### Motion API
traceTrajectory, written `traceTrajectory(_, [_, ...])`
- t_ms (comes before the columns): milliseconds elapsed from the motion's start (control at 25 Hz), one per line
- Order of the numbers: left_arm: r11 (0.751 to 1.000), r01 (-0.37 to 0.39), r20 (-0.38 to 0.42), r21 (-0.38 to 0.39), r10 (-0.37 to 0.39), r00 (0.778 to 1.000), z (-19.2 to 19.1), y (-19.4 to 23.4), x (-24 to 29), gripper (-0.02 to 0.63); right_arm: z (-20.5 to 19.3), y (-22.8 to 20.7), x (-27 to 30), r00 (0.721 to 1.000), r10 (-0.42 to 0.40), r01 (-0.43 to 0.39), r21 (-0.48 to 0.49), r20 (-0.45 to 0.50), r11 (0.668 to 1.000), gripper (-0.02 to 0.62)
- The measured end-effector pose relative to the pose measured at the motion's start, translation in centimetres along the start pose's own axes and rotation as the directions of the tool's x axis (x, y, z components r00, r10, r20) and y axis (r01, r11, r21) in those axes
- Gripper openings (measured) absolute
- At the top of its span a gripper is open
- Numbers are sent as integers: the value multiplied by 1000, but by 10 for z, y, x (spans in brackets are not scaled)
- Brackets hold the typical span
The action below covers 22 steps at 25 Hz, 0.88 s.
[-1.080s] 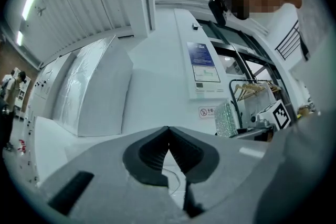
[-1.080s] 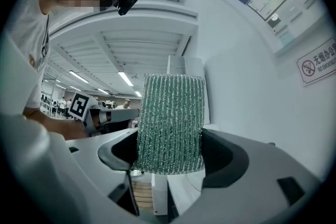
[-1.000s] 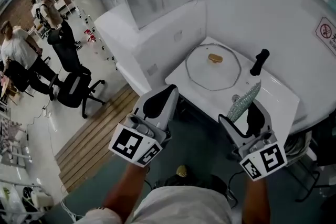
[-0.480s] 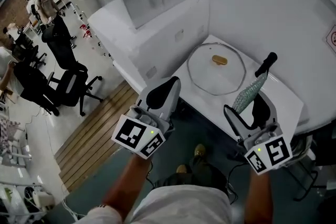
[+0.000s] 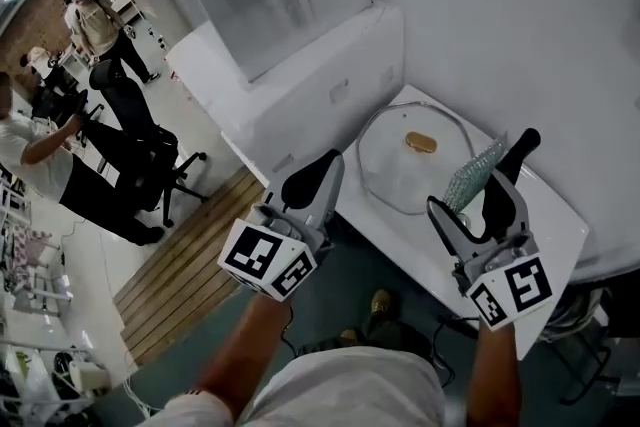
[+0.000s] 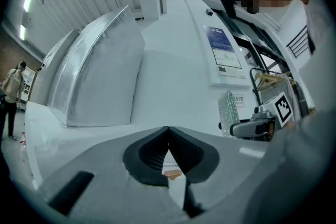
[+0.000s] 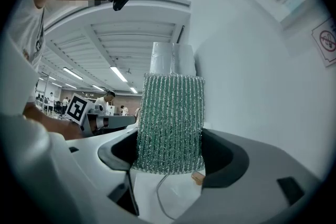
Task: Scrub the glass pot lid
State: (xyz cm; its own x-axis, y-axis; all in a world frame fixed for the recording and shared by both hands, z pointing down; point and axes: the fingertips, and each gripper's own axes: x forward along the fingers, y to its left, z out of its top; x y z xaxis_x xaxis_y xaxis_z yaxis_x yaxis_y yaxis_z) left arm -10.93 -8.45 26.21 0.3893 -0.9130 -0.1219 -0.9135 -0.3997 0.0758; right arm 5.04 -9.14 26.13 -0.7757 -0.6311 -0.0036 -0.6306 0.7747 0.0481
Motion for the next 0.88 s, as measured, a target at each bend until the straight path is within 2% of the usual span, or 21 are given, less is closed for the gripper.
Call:
traceTrajectory(280, [999,-43,-33,1,43,999,-14,16,41,15,-1,-40,26,1000,28,-28,26,11,999,348])
traceTrajectory(520, [998,-56,-87,-3,56,995,-35,28,67,15,-7,-64,48,999,46,-46,40,-19,998,348])
traceTrajectory(680, [997,-71,-142,-13,69,987,-51,42,82,15,-14,-73,67,995,64,-61,39,-82,997,348])
traceTrajectory(880, [997,-77,-238,-27,68,969,-75,58,97,15,-17,-77,94,981,91,-94,-6,-171,996,348])
